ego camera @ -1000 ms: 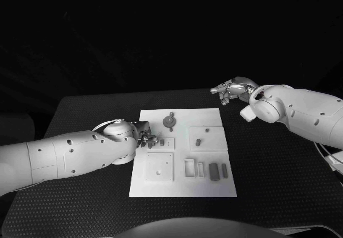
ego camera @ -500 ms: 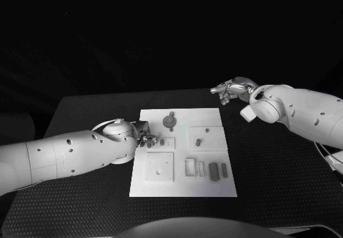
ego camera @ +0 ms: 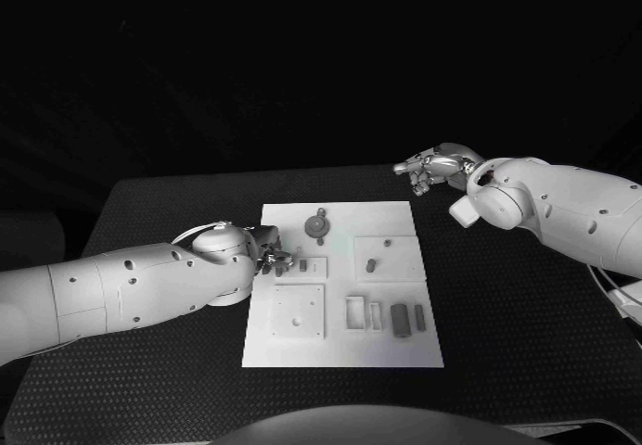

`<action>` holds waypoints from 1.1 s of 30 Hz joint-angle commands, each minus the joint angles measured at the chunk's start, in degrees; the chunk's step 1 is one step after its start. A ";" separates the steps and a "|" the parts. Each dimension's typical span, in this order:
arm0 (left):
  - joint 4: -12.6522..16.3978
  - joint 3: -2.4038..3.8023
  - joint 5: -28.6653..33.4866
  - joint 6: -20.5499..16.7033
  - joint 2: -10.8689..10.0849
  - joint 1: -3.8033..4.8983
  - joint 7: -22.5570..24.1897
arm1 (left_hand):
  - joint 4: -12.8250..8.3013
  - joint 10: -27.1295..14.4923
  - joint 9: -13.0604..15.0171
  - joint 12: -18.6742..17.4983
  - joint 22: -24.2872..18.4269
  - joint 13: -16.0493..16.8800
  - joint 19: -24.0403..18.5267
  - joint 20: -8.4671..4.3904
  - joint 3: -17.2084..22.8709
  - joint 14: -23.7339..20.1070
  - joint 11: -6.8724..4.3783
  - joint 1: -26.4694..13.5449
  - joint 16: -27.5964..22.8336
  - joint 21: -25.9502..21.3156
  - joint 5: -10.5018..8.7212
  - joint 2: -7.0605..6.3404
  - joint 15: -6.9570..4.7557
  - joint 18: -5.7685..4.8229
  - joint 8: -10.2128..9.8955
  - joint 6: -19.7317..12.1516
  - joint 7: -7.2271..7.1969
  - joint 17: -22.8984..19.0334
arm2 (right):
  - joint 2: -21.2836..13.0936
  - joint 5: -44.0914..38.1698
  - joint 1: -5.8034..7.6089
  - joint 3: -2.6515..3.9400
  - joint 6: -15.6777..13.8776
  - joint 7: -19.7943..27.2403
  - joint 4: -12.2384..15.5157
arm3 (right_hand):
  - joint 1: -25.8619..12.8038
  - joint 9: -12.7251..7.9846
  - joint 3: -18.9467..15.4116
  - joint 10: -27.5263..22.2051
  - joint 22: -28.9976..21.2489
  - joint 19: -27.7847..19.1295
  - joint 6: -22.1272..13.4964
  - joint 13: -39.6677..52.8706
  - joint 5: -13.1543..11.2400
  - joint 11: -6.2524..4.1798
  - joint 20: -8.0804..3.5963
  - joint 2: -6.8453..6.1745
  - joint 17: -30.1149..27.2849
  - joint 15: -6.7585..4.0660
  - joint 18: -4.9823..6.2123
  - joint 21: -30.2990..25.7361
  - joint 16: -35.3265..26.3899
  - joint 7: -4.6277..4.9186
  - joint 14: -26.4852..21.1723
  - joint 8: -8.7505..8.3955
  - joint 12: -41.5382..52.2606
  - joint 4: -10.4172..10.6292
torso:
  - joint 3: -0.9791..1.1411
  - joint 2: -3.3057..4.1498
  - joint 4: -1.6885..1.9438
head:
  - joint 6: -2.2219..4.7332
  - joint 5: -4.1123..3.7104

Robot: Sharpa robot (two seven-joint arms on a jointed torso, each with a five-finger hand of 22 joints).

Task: Assemble the parts on the task board

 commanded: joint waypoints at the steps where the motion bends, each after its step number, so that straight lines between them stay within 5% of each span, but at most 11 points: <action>1: 0.10 -0.07 0.00 1.43 0.05 -0.08 0.04 | -1.24 -0.11 -0.10 0.23 1.14 -0.07 -0.08 -0.08 0.92 -0.26 -0.30 3.30 0.22 -0.17 0.25 3.29 0.26 0.51 0.09 -0.52 -0.06 -0.10 | 0.02 -0.01 -0.03 0.01 0.87 0.35 0.08 | -0.35 0.03 -0.22 0.34 0.08 0.03 0.06 -0.05 0.20 -0.05 0.35 0.33 -0.06 -0.34 0.84 -0.30 -0.23 0.37 0.02 0.25 0.34 0.20 | 0.04 0.00 0.00 | -0.03 -0.02; 10: -0.27 -0.07 0.00 1.71 0.54 -0.08 -0.52 | -1.33 -0.12 -0.10 0.27 1.14 -0.11 -0.09 -0.04 0.75 -0.25 -0.31 3.27 0.27 -0.18 0.72 3.68 0.31 0.48 0.11 -0.50 -0.05 -0.11 | 0.02 -0.01 -0.03 0.01 0.80 0.34 0.08 | -0.36 0.03 -0.23 0.34 0.09 0.03 0.07 -0.10 0.20 -0.05 0.35 0.32 -0.06 -0.33 0.84 -0.31 -0.24 0.37 0.02 0.26 0.36 0.20 | 0.06 -0.01 -0.06 | -0.08 0.00; 13: -0.23 -0.07 0.01 2.09 0.65 -0.08 -0.42 | -1.85 -0.19 -0.10 0.48 1.19 -0.11 -0.19 0.04 0.24 -0.23 -0.38 1.58 0.42 -0.19 3.74 5.80 0.40 0.43 0.19 -0.43 -0.02 -0.09 | 0.03 -0.01 -0.03 0.01 0.84 0.35 0.10 | -0.36 0.03 -0.23 0.34 0.09 0.03 0.07 -0.11 0.20 -0.05 0.35 0.32 -0.06 -0.33 0.84 -0.31 -0.24 0.37 0.02 0.26 0.37 0.20 | 0.05 0.00 -0.03 | -0.14 -0.09; 14: -0.21 -0.07 0.01 2.30 0.64 -0.08 -0.46 | -1.77 -0.24 -0.13 0.54 1.15 -0.11 -0.32 -0.03 1.26 -0.28 -0.38 1.53 0.41 -0.28 2.00 5.85 0.37 0.53 0.17 -0.42 -0.15 -0.10 | 0.03 -0.01 -0.03 0.01 0.85 0.35 0.11 | -0.36 0.03 -0.23 0.33 0.09 0.03 0.07 -0.11 0.20 -0.05 0.35 0.32 -0.06 -0.33 0.84 -0.31 -0.24 0.37 0.02 0.26 0.37 0.20 | 0.05 -0.01 -0.04 | -0.21 -0.08; 18: -0.26 -0.07 0.12 2.49 0.50 -0.08 -0.47 | -1.74 -0.25 -0.17 0.66 1.18 -0.12 -0.20 0.00 2.39 -0.24 -0.40 0.84 0.48 -0.20 1.83 5.90 0.36 0.52 0.19 -0.35 -0.15 -0.09 | -0.02 0.00 -0.03 0.01 0.87 0.33 0.12 | -0.36 0.02 -0.23 0.33 0.10 0.03 0.07 -0.13 0.20 -0.05 0.35 0.31 -0.06 -0.34 0.84 -0.32 -0.24 0.37 0.02 0.26 0.38 0.20 | 0.09 0.00 -0.05 | -0.26 -0.07; 26: -0.22 -0.07 0.49 2.75 0.27 -0.08 -0.80 | -2.06 -0.23 -0.05 1.22 1.30 0.02 -0.07 -0.05 4.16 -0.17 -0.47 -0.82 0.85 0.28 4.75 6.52 0.32 0.58 0.43 -0.10 -0.24 0.09 | -0.07 0.03 -0.03 0.01 0.91 0.32 0.11 | -0.36 0.02 -0.23 0.33 0.10 0.03 0.07 -0.17 0.20 -0.05 0.35 0.31 -0.06 -0.33 0.84 -0.33 -0.25 0.36 0.02 0.27 0.40 0.21 | 0.03 -0.01 0.00 | -0.26 -0.11; 33: -0.33 -0.07 0.53 2.76 0.19 -0.08 -0.97 | -2.10 -0.27 0.00 1.36 1.31 0.07 -0.04 -0.09 4.46 -0.15 -0.50 -1.10 0.92 0.45 5.36 6.64 0.28 0.62 0.49 -0.09 -0.27 0.13 | -0.04 0.08 -0.03 0.01 0.93 0.32 0.09 | -0.36 0.02 -0.24 0.32 0.11 0.03 0.08 -0.20 0.20 -0.05 0.35 0.31 -0.06 -0.33 0.84 -0.34 -0.25 0.36 0.02 0.27 0.42 0.22 | -0.03 0.01 0.01 | -0.23 -0.18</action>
